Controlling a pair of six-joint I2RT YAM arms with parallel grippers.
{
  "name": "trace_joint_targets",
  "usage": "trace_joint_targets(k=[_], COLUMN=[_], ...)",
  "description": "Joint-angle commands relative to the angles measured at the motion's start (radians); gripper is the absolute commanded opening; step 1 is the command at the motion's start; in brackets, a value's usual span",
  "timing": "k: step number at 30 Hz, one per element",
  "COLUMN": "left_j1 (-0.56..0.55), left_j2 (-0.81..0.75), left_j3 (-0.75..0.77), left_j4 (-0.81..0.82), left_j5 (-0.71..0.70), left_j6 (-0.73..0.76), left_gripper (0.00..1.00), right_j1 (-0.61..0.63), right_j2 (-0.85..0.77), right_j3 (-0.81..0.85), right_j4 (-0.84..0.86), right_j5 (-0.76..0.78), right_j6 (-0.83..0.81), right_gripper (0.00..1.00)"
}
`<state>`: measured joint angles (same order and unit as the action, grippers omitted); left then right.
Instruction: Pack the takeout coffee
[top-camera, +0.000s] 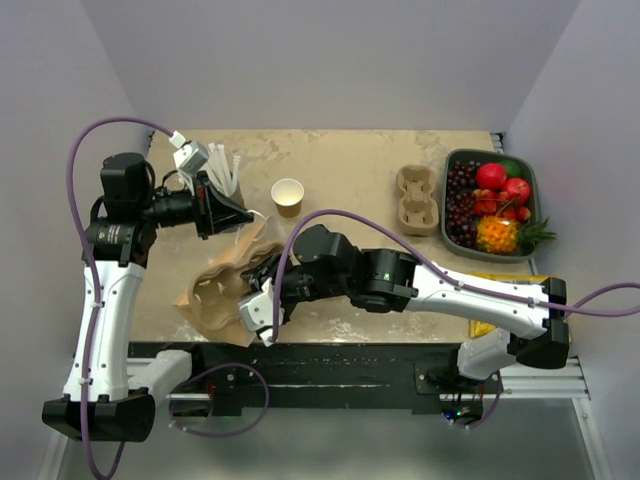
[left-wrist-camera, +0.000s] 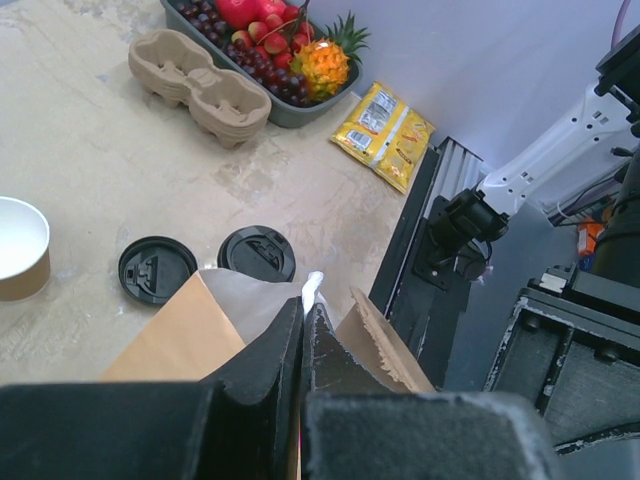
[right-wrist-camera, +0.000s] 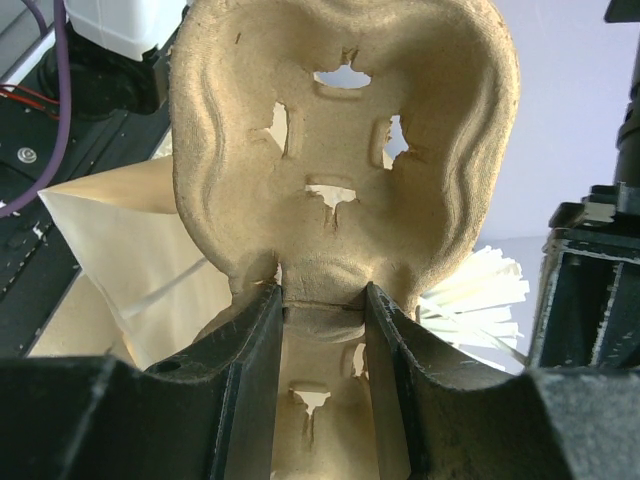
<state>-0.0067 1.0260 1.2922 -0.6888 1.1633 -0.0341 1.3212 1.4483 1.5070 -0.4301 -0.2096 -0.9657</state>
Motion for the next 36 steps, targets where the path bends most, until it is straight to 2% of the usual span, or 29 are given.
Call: trace_joint_targets(k=[1,11,17,26,31,36], left_j1=[0.007,0.007,0.007,0.007,0.007,0.007], left_j2=[0.008,0.023,0.065,0.012,0.017,0.029], left_j3=[0.044,0.113,0.156,0.102,0.127,0.136], left_j4=[-0.049,-0.187,-0.368,-0.256,-0.253,-0.258], left_j5=[0.028,0.004,-0.042,-0.08,-0.064,-0.031], left_j6=[0.028,0.239,0.445,0.379,0.353,0.309], left_gripper=[0.0,0.0,0.0,0.0,0.0,0.0], right_j1=[-0.014,-0.028,-0.03,-0.03,-0.03,-0.028], right_j2=[-0.016,-0.02,-0.095,-0.141,-0.181,-0.119], right_j3=[-0.037,-0.041,-0.085,-0.063,-0.163,-0.182], right_j4=[0.091,0.028,0.108,0.033,0.219,0.335], right_j5=[-0.033,-0.033,0.012,0.084,0.243,0.363], right_j6=[0.028,-0.033,-0.054,-0.076,-0.053,-0.102], right_gripper=[0.0,0.0,0.0,0.0,0.0,0.0])
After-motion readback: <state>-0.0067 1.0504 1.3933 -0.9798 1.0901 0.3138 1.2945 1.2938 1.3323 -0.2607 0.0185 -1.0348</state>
